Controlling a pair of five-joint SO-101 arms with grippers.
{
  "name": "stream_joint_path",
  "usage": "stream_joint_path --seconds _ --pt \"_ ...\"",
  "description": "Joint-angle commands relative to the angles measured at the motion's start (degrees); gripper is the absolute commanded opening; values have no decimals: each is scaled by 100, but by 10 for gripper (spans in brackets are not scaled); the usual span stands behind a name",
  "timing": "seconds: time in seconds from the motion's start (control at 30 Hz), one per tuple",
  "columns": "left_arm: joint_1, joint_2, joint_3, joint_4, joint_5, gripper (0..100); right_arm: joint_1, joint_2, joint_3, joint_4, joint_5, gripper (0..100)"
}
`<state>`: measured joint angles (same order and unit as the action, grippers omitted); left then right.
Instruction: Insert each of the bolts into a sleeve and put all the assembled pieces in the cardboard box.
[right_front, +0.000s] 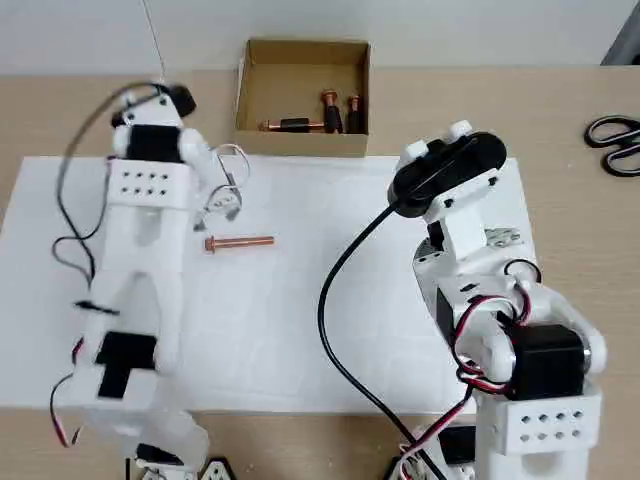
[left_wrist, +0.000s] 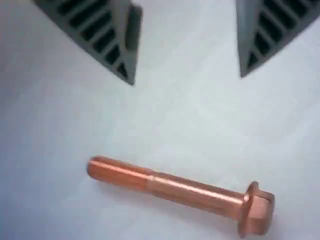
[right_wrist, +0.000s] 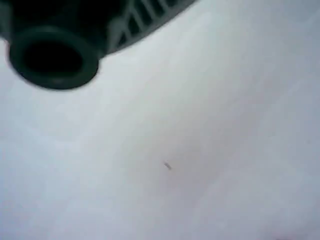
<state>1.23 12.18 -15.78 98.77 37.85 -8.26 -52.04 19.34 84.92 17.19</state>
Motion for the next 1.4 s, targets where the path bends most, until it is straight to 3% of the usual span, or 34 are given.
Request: stream_joint_path --seconds 0.0,0.13,0.27,0.67,0.87,1.37 --pt "97 484 -4 -88 457 130 31 -119 -53 -40 -62 4" --pt "185 1090 -198 -79 914 130 31 -119 -53 -48 -62 4" --pt "167 1327 -655 -79 2233 130 31 -119 -53 -48 -62 4" --pt "193 1354 -664 -378 3253 130 31 -119 -53 -48 -62 4" --pt "176 1802 -664 -765 3525 131 31 -119 -53 -48 -62 4" --pt "158 2971 -1024 -747 3648 126 31 -119 -53 -48 -62 4"
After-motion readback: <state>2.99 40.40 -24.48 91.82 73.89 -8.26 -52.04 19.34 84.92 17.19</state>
